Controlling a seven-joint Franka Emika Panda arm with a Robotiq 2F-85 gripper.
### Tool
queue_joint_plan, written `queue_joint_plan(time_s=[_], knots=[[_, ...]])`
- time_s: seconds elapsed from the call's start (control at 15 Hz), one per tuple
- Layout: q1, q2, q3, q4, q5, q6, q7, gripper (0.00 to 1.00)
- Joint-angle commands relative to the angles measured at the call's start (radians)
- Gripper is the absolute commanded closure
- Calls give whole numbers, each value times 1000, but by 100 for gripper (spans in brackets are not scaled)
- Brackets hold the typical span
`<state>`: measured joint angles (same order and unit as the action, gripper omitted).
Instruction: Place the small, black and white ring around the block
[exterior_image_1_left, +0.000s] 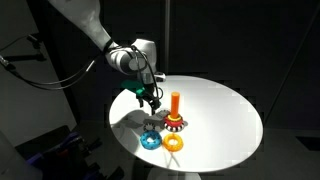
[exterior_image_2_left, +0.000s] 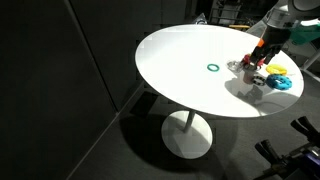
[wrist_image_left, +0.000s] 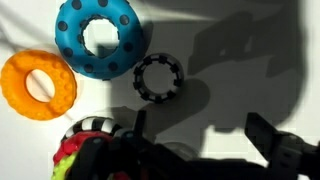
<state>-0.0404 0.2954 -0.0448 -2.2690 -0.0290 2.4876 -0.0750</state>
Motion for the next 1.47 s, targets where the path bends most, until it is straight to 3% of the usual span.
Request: queue_joint_plan(time_s=[0.0, 1.4], knots=[[-23, 19, -7, 9, -7, 22, -30, 0], [-190, 103, 109, -55, 149, 209, -373, 0]])
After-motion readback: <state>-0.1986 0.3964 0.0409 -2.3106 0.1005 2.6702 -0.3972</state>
